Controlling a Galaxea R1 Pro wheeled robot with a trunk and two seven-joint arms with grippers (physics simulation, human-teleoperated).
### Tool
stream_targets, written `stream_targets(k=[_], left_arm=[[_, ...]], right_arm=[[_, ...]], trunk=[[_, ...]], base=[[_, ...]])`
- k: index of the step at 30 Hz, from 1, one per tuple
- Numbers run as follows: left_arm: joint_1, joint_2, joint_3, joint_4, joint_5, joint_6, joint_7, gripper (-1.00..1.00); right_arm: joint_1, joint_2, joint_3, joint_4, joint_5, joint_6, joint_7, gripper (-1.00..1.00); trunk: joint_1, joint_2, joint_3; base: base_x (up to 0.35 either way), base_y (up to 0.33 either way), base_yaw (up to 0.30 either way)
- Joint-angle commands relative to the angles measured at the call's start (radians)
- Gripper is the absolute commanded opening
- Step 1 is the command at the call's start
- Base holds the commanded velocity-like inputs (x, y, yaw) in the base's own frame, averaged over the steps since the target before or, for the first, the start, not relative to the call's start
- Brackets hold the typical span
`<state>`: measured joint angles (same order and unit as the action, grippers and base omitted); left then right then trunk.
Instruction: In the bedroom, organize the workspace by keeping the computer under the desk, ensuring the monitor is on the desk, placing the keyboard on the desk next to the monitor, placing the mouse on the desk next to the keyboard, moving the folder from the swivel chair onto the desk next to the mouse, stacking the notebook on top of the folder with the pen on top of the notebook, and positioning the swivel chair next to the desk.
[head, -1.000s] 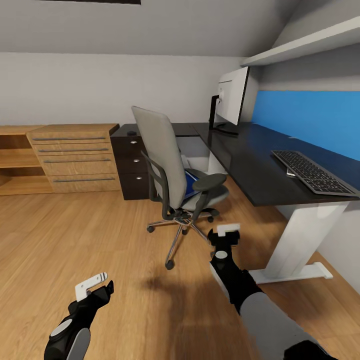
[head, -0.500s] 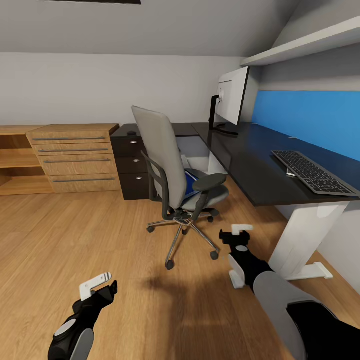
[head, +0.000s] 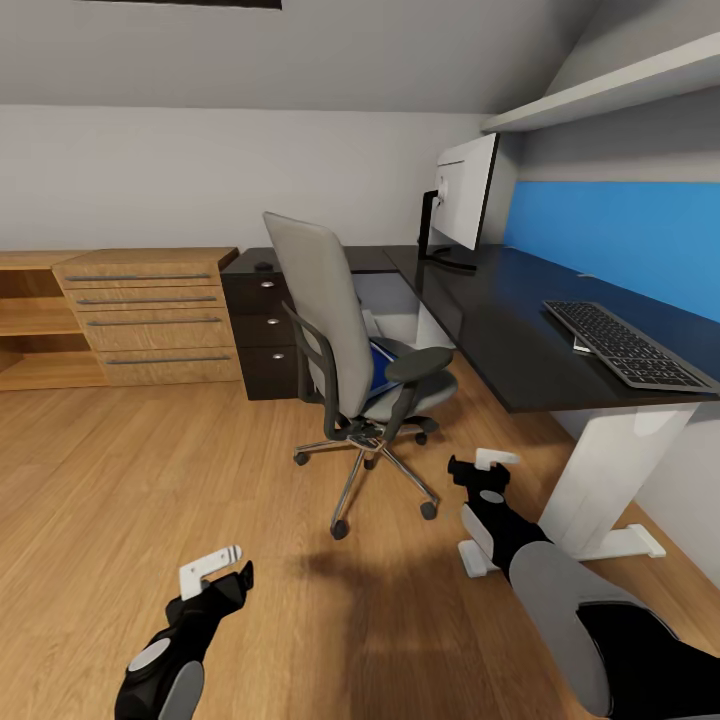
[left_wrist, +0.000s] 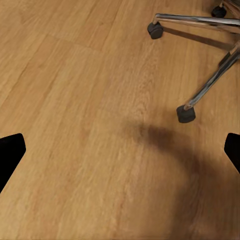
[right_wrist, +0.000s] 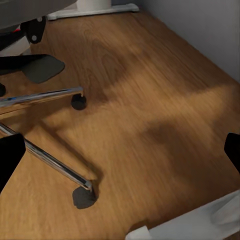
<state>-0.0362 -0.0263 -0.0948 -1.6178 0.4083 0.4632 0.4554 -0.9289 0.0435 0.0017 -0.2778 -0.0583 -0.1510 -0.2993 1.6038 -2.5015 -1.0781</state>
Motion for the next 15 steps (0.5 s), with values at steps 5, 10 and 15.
stream_targets(k=[5, 10, 15], left_arm=[[-0.001, 0.001, -0.003, -0.001, 0.010, 0.002, 0.009, 1.00], [-0.001, 0.002, -0.002, 0.000, 0.010, 0.002, 0.009, 1.00], [-0.001, 0.002, -0.002, 0.008, 0.009, 0.000, 0.009, 1.00]], right_arm=[[-0.001, -0.002, -0.001, 0.000, -0.003, -0.012, 0.002, 1.00], [0.000, -0.002, -0.001, 0.000, 0.000, -0.053, 0.004, 1.00], [0.001, -0.002, 0.000, 0.000, 0.003, -0.123, 0.003, 1.00]], trunk=[[0.000, 0.000, -0.001], [0.000, 0.000, -0.001], [0.000, 0.000, -0.001]], base=[[0.000, 0.000, 0.000], [0.000, 0.000, 0.000], [0.000, 0.000, 0.000]])
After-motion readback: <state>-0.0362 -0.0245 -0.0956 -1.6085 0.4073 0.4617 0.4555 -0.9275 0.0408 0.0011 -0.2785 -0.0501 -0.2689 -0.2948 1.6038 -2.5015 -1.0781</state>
